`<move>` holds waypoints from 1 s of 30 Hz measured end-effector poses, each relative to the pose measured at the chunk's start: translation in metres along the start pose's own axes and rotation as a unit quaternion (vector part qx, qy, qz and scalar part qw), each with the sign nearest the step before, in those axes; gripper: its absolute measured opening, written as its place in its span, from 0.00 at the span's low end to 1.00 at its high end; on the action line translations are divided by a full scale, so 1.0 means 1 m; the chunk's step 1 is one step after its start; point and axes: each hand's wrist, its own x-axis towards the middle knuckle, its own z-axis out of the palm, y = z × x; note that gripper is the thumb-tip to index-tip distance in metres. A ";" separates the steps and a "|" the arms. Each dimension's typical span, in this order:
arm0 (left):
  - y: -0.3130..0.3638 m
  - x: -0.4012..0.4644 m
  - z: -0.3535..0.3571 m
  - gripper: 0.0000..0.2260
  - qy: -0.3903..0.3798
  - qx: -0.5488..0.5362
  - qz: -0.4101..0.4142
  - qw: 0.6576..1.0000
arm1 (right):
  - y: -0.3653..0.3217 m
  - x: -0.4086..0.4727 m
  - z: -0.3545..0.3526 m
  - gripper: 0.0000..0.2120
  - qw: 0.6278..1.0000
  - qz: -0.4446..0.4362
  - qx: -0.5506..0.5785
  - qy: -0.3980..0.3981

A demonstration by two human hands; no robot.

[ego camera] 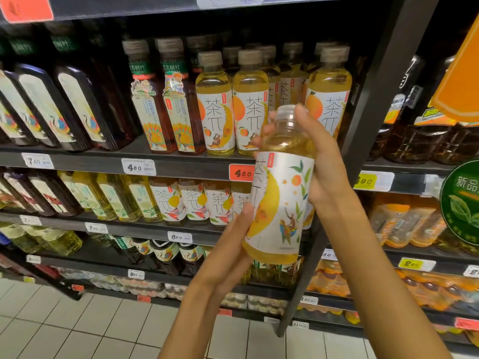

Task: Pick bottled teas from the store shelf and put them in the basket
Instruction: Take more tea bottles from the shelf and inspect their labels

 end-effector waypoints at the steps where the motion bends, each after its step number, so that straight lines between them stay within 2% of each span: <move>1: -0.002 0.000 0.001 0.34 -0.028 -0.015 -0.023 0.999 | 0.000 0.000 0.000 0.18 1.000 0.004 0.026 -0.013; 2: -0.004 0.001 0.003 0.36 -0.056 -0.029 -0.037 0.997 | 0.000 0.000 0.000 0.19 0.999 0.002 0.037 -0.022; 3: -0.006 0.002 0.004 0.35 -0.067 -0.034 -0.038 0.996 | 0.001 0.000 0.000 0.19 0.999 -0.001 0.038 -0.026; 5: -0.008 0.003 0.005 0.27 -0.043 -0.004 -0.017 0.999 | -0.001 0.002 -0.004 0.20 1.000 -0.011 -0.010 -0.006; 8: -0.007 0.005 0.002 0.27 0.034 0.068 0.006 0.997 | -0.008 0.003 -0.006 0.21 0.981 -0.036 -0.189 0.036; 10: -0.007 0.007 0.001 0.26 0.062 0.100 0.011 0.993 | -0.009 0.002 -0.005 0.20 0.958 -0.040 -0.281 0.038; 13: -0.012 0.011 0.003 0.25 0.093 0.157 0.044 0.982 | -0.004 0.003 0.000 0.24 0.918 -0.045 -0.391 0.055; 15: -0.016 0.014 0.004 0.24 0.115 0.174 0.073 0.975 | 0.000 0.007 0.004 0.24 0.902 -0.067 -0.420 0.071; 18: -0.014 0.022 0.007 0.25 0.150 0.198 0.110 0.962 | 0.002 0.014 0.007 0.22 0.907 -0.115 -0.396 0.082; 20: -0.008 0.032 0.009 0.22 0.168 0.237 0.140 0.946 | -0.003 0.020 0.006 0.20 0.905 -0.157 -0.388 0.082; 22: 0.000 0.046 0.011 0.22 0.191 0.288 0.167 0.924 | -0.010 0.027 0.007 0.20 0.885 -0.207 -0.408 0.087; 25: 0.006 0.066 0.008 0.31 0.198 0.357 0.186 0.894 | -0.017 0.038 0.008 0.23 0.863 -0.262 -0.421 0.094; 27: 0.005 0.081 0.007 0.36 0.214 0.425 0.195 0.858 | -0.020 0.044 0.008 0.25 0.854 -0.285 -0.428 0.085; 30: 0.001 0.099 0.008 0.36 0.281 0.451 0.220 0.818 | -0.020 0.053 0.004 0.27 0.829 -0.315 -0.454 0.080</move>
